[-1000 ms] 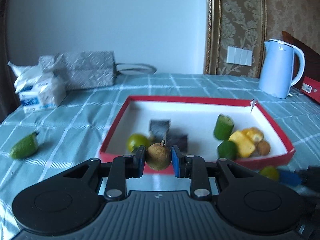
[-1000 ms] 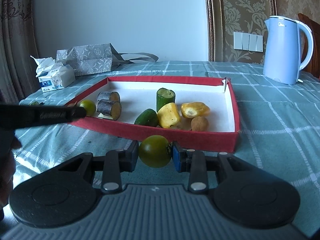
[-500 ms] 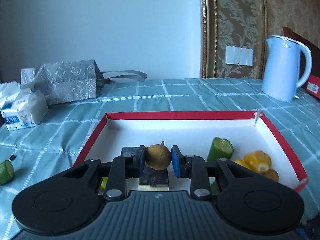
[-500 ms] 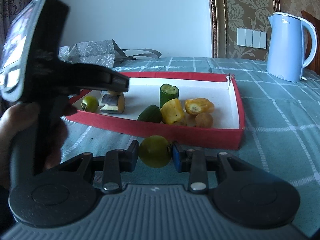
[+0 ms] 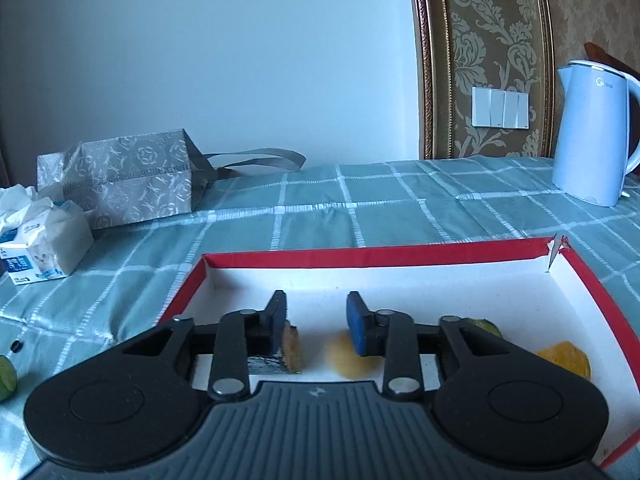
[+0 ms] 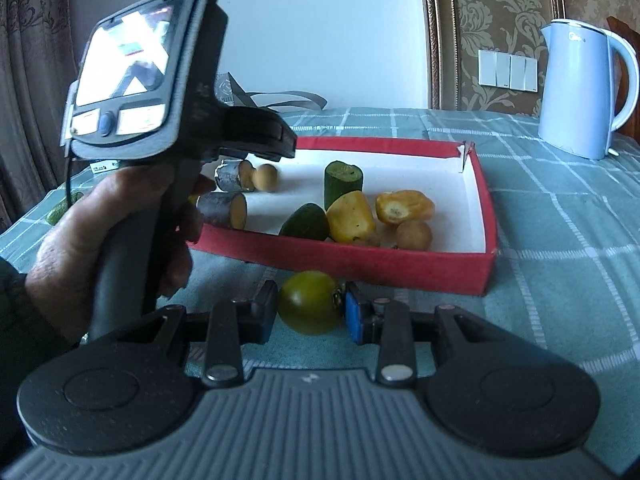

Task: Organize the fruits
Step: 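Lower the brown fruit into the red tray and open the left gripper, then carry the dark green tomato into the red tray and open the right gripper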

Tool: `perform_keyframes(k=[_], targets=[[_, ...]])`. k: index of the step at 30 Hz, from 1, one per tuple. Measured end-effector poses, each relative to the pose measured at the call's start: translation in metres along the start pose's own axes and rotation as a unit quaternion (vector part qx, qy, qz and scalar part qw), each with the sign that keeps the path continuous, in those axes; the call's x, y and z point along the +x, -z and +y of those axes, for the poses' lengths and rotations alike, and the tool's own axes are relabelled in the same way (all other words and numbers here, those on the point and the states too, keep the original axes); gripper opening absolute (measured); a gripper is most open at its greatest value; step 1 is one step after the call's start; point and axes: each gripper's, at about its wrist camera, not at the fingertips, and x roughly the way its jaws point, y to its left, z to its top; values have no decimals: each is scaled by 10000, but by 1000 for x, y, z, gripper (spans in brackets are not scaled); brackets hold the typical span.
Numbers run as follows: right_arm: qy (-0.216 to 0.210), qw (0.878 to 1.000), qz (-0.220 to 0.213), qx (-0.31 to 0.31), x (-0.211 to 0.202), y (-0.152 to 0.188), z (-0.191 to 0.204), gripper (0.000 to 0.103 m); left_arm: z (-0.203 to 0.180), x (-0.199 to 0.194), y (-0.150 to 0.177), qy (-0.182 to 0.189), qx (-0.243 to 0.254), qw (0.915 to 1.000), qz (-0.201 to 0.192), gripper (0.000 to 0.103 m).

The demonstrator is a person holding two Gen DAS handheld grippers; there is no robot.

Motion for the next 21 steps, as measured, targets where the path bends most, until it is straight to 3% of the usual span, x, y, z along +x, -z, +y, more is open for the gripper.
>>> perform_keyframes(k=[2,3,4,7,10,21], targets=[[-3,10000,13,15,1,0,0,33,1,-1,0,118,-68,9999,32,62],[-5,10000,21,18,1,0,-1,33,1,-3,1,115,-113,9999,10,79],[-9,10000,29,21,1,0,-1,33,3,-7,2,67,-160,9998,-110,82],[-12,10000,20,36,1,0,-2,33,8,-21,3,-143,-96,9992,-351,82],[-2,10000,8,26,1,0,-1,33,20,-37,11,-130,-231,9988,-404,82],[8,10000,8,48,-1,1,-1,33,53,-90,53,116,-479,9987,-127,82]])
